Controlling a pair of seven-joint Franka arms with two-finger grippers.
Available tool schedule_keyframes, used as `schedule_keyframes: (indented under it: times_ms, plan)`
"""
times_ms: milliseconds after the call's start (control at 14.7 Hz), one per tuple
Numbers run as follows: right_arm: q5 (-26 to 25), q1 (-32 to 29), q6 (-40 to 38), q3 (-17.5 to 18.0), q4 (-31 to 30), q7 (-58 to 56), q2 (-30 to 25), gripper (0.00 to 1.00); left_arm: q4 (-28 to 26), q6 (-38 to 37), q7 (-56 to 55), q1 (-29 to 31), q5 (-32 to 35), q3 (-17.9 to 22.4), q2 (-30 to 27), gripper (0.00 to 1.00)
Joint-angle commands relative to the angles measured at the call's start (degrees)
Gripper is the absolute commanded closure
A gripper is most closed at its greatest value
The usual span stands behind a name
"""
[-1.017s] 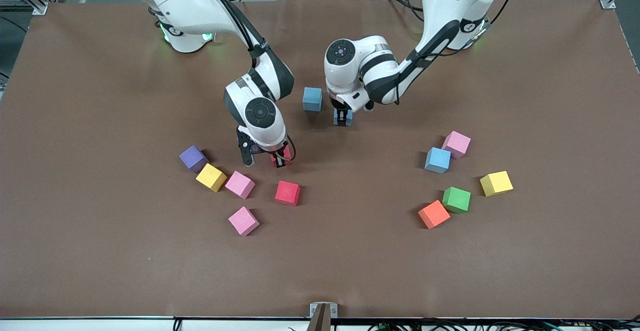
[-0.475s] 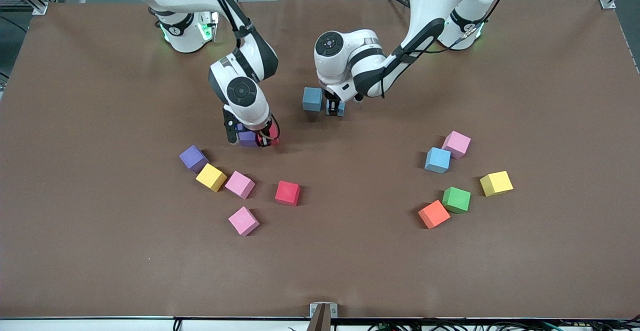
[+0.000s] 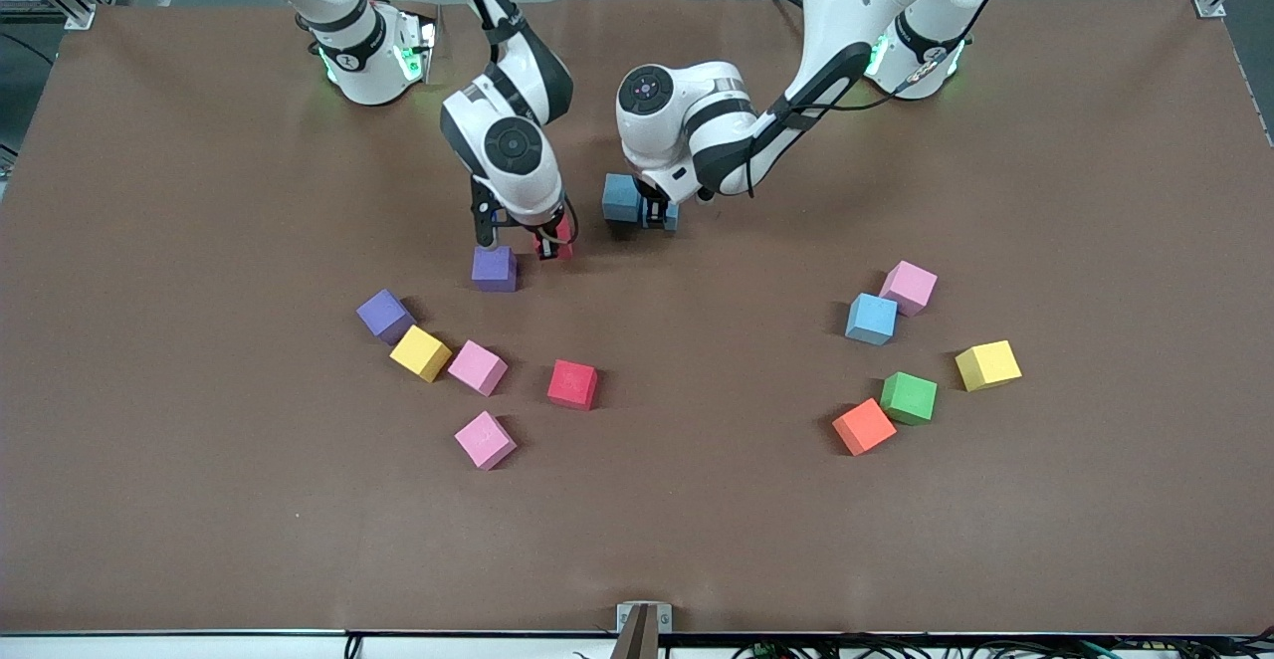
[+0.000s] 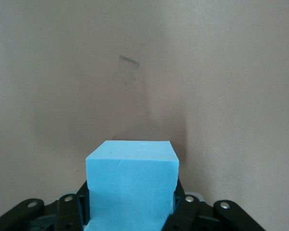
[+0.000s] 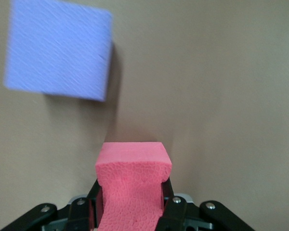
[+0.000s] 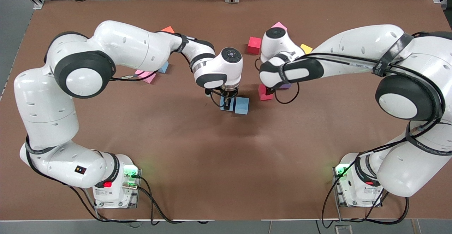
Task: Arrange 11 blocks into digit 3
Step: 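Carry the blue and red cubes to the center with both grippers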
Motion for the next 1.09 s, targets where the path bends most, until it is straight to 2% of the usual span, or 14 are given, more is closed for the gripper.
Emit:
schedule_keyframes:
  times_ms: [0, 68, 136, 203, 271, 543, 814, 882, 1017]
  plan:
    - [1.3, 3.6, 1.1, -0.1, -3.7, 4.6, -2.3, 1.00, 1.7, -0.2, -11.5, -1.9, 1.2, 0.6, 0.9, 0.57]
    - [1.3, 4.2, 1.5, -0.1, -4.1, 5.4, -2.6, 1.00, 1.7, -0.2, -11.5, -1.9, 1.3, 0.6, 1.0, 0.53]
    - [1.3, 4.7, 2.2, -0.1, -4.4, 6.3, -2.7, 1.00, 1.7, -0.2, -11.4, -1.9, 1.5, 0.6, 1.0, 0.41]
    - [1.3, 5.2, 2.9, -0.1, -5.2, 6.9, -2.8, 1.00, 1.6, -0.2, -11.3, -1.9, 1.6, 0.6, 0.9, 0.07]
    - [1.3, 5.3, 4.2, -0.1, -6.2, 7.0, -3.4, 1.00, 1.7, -0.4, -11.2, -1.9, 1.6, 0.6, 0.7, 0.00]
    - [2.9, 5.9, 5.5, 0.0, -8.4, 7.0, -4.9, 1.00, 1.6, -3.2, -10.9, -0.8, 1.3, 0.3, -0.4, 0.00]
    - [5.0, 7.1, 5.9, 0.0, -8.4, 7.0, -5.0, 1.00, 1.0, -5.4, -9.2, -0.4, 1.2, -0.1, -5.4, 0.00]
    - [5.2, 7.1, 6.4, 0.0, -8.4, 7.0, -4.9, 1.00, 1.0, -6.0, -8.3, 0.6, 1.2, -0.4, -6.3, 0.00]
    - [5.6, 7.1, 6.6, 0.0, -8.4, 7.0, -4.9, 1.00, 1.1, -6.6, -4.8, 6.3, 1.2, -4.3, -6.8, 0.00]
